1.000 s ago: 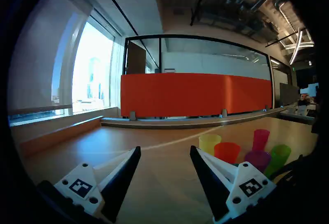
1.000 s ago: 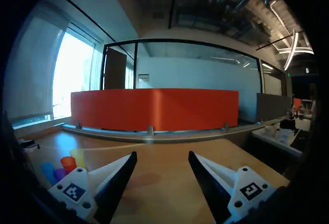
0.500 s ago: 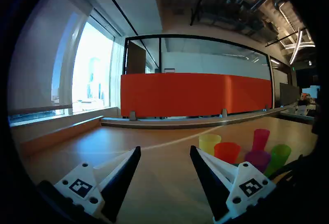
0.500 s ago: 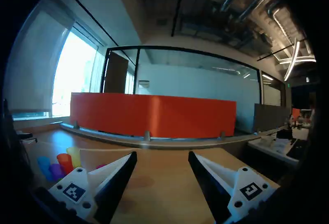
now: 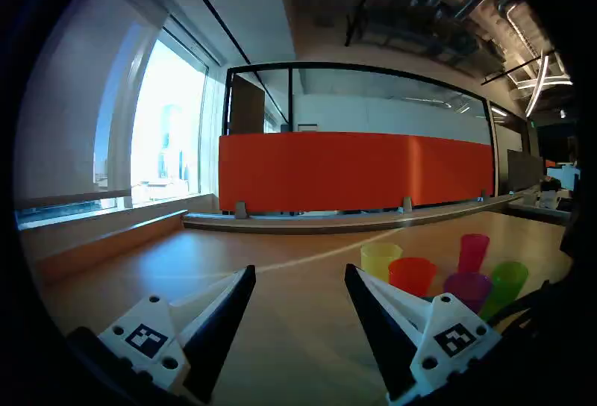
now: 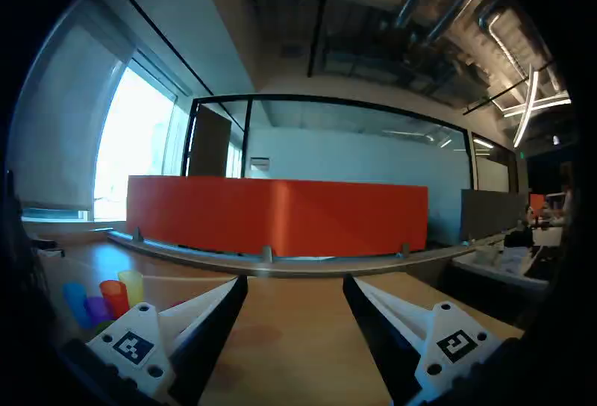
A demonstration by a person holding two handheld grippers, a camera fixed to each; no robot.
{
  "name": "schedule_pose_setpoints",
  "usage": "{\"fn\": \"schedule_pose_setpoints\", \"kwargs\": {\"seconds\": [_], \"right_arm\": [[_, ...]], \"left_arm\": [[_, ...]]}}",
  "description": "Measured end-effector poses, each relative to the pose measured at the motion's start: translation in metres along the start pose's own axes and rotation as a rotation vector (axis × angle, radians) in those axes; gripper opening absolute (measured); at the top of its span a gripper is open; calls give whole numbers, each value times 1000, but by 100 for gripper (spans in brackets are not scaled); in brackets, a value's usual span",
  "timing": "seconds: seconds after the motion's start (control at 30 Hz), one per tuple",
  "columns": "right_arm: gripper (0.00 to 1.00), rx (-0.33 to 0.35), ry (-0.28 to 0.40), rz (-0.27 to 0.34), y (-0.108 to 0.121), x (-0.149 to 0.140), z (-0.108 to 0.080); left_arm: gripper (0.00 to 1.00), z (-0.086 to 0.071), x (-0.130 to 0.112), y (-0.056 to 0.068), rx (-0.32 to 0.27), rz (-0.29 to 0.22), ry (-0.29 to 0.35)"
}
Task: Pour water
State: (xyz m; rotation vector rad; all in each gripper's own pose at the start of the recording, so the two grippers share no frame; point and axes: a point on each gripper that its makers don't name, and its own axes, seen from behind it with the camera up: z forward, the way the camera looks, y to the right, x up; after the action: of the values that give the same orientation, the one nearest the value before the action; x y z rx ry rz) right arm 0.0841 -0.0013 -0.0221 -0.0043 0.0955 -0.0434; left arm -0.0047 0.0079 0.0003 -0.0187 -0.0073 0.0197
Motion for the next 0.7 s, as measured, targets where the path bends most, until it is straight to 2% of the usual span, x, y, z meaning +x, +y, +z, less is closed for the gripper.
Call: {"fn": "schedule_pose_setpoints", "kwargs": {"seconds": [0.4, 0.7], "right_arm": [[99, -27, -31, 6, 5, -40, 11], [99, -24, -38, 22, 2, -58, 12]], "left_arm": [[88, 0, 0, 1, 0, -1, 0], [88, 0, 0, 1, 0, -1, 0]]}}
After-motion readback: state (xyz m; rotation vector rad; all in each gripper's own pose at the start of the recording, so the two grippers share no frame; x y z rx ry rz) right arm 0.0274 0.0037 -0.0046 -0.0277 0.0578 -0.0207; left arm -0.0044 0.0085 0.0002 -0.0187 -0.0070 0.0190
